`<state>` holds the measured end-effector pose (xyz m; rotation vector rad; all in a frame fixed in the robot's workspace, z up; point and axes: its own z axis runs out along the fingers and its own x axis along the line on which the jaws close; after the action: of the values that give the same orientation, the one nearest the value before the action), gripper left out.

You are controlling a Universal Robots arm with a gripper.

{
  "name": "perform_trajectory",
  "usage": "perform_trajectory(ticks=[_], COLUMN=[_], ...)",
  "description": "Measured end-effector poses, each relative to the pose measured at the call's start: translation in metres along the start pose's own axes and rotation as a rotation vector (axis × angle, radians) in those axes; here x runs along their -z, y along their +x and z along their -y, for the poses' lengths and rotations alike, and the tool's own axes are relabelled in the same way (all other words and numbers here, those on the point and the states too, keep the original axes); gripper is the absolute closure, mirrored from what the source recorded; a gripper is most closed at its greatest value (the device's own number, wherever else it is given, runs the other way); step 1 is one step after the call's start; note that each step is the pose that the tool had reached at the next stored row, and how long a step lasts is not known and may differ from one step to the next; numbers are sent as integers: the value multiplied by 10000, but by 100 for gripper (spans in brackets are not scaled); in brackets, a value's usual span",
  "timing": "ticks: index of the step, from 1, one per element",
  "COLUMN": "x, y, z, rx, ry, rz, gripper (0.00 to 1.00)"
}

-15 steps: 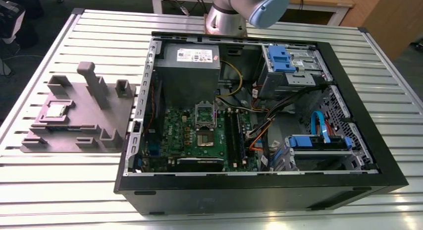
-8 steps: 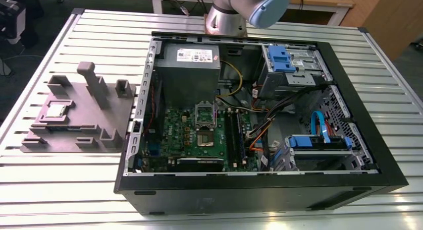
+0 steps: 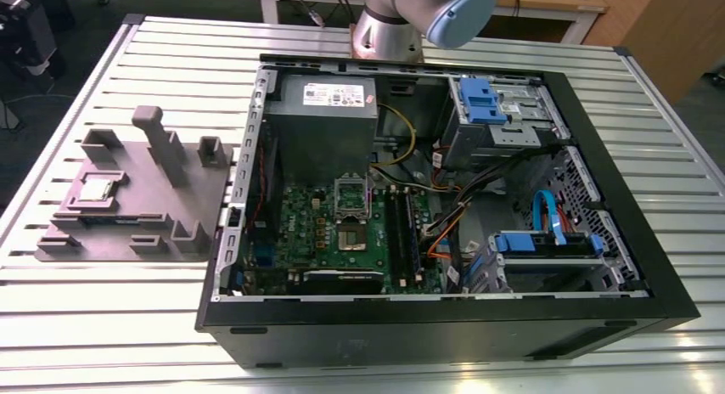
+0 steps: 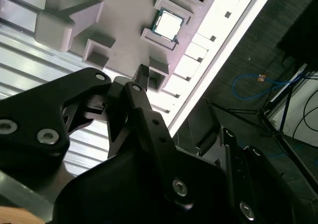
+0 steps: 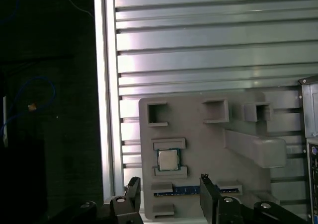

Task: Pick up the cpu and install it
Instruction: 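Pick up the cpu and move it towards the insertion slot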

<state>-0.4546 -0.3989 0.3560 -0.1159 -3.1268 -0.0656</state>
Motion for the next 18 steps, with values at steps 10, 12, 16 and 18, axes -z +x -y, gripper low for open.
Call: perform_trajectory(ticks=[10,12,16,18], x=[-32,-32,-33,-38], y=[0,0,0,-1], z=[1,1,1,1], rx=[241,241,241,241], ry=[42,41,42,40], rz=[-12,-12,-12,-10], gripper=[41,41,41,41])
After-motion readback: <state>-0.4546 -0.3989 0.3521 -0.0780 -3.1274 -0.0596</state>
